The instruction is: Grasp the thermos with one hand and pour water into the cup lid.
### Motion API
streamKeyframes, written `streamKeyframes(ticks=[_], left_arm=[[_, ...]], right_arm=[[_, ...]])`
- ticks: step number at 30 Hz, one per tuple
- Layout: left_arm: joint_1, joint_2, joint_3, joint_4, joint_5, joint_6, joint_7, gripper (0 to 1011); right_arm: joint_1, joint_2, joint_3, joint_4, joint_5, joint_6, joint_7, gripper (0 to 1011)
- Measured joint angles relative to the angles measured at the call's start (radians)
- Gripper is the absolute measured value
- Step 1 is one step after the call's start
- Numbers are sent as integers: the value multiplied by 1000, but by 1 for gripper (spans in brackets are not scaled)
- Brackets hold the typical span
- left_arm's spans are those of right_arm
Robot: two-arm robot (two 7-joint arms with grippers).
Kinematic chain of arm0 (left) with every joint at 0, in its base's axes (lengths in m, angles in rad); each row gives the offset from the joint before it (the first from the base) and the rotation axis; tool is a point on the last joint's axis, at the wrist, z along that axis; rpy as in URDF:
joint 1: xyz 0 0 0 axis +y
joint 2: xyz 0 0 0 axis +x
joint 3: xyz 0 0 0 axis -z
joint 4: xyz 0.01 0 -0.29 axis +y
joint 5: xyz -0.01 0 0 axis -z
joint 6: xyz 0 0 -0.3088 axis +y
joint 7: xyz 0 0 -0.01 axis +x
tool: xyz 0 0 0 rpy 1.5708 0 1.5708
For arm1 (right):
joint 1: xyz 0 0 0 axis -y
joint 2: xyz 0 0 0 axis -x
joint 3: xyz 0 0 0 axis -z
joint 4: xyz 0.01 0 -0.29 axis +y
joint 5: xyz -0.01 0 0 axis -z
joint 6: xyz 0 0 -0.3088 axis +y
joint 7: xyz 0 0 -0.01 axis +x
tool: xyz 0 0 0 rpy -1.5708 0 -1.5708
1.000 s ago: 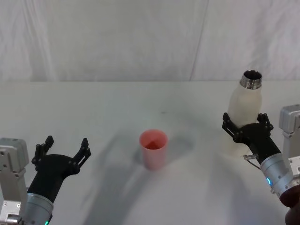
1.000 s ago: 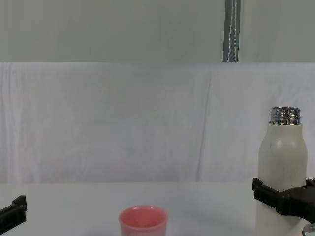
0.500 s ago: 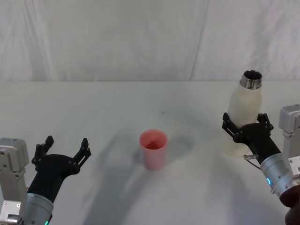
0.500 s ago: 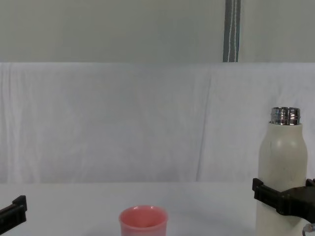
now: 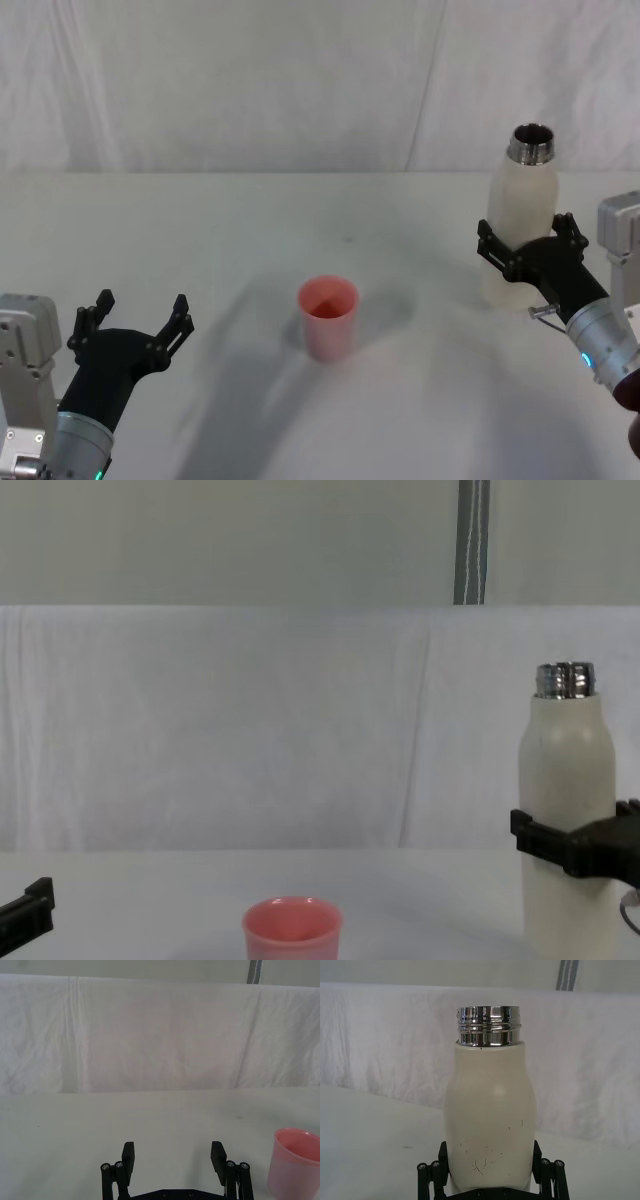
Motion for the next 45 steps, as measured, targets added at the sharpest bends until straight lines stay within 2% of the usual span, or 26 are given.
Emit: streamKeyframes(ticks=[8,18,28,37,45], left_arm=[[0,0,0,0,0,0,0,1001],[0,0,0,0,0,0,0,1001],[0,0,0,0,0,0,0,1001],[0,0,0,0,0,0,0,1001],[0,0,0,0,0,0,0,1001]], right_arm=[[37,53,-35,-33,-65,37,16,950],[97,139,-111,-84,-203,94,49,950],[133,181,-168,-115,-284,119,83,950],[177,240,-259,-145,-409,130,134,950],[210,264,-322,-159,-496,141,162,950]])
